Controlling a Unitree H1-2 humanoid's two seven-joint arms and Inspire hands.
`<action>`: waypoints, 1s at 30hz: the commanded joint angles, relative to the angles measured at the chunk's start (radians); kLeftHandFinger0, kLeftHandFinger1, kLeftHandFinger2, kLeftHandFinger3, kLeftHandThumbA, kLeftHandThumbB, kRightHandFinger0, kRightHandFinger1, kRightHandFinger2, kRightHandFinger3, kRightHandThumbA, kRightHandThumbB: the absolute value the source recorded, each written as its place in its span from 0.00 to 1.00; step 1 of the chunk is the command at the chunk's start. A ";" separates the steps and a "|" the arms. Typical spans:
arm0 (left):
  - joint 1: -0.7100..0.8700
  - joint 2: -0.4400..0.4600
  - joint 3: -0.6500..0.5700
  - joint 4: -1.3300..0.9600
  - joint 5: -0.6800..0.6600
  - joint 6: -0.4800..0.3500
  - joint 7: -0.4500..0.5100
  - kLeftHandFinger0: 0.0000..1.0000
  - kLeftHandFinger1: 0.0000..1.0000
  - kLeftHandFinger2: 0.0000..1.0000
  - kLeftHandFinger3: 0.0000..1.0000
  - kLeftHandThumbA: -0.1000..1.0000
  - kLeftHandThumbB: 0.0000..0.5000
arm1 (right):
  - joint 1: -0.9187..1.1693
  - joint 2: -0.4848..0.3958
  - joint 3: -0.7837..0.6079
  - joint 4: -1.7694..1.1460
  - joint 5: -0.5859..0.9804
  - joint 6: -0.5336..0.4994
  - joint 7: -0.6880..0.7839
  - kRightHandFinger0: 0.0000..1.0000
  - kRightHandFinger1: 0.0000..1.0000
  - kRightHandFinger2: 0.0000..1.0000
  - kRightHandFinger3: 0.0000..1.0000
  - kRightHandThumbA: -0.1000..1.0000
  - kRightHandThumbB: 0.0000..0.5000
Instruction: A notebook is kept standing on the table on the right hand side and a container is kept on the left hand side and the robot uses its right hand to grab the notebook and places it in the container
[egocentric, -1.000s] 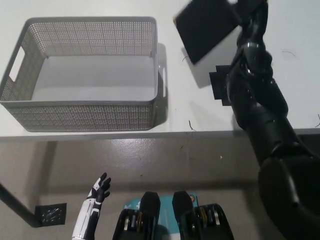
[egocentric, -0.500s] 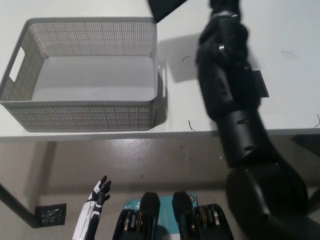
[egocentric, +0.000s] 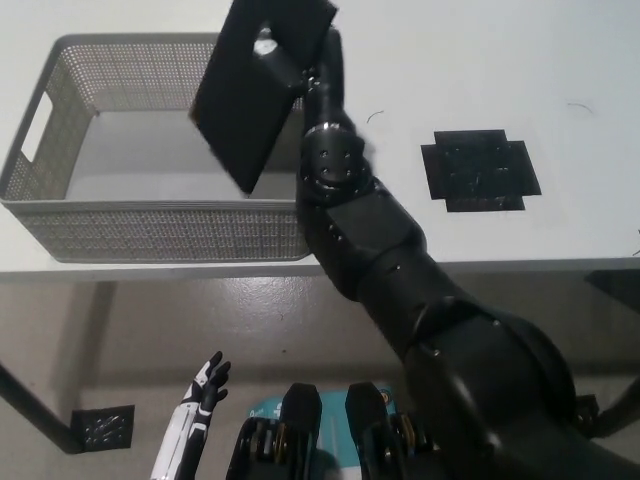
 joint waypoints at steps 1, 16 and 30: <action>-0.008 0.007 -0.012 -0.034 0.001 -0.021 -0.011 1.00 1.00 1.00 1.00 1.00 0.81 | -0.088 -0.021 0.034 -0.027 0.005 -0.082 0.270 1.00 1.00 1.00 1.00 0.87 0.99; -0.006 0.011 -0.018 -0.030 0.030 -0.037 0.005 1.00 1.00 1.00 1.00 1.00 0.77 | -0.126 -0.085 -0.003 -0.205 0.060 -0.076 0.382 1.00 1.00 1.00 1.00 1.00 1.00; -0.002 0.015 -0.015 -0.031 0.027 -0.026 0.000 1.00 1.00 1.00 1.00 1.00 0.80 | 0.036 -0.384 -0.073 -1.235 0.099 0.220 0.426 1.00 1.00 1.00 1.00 1.00 0.96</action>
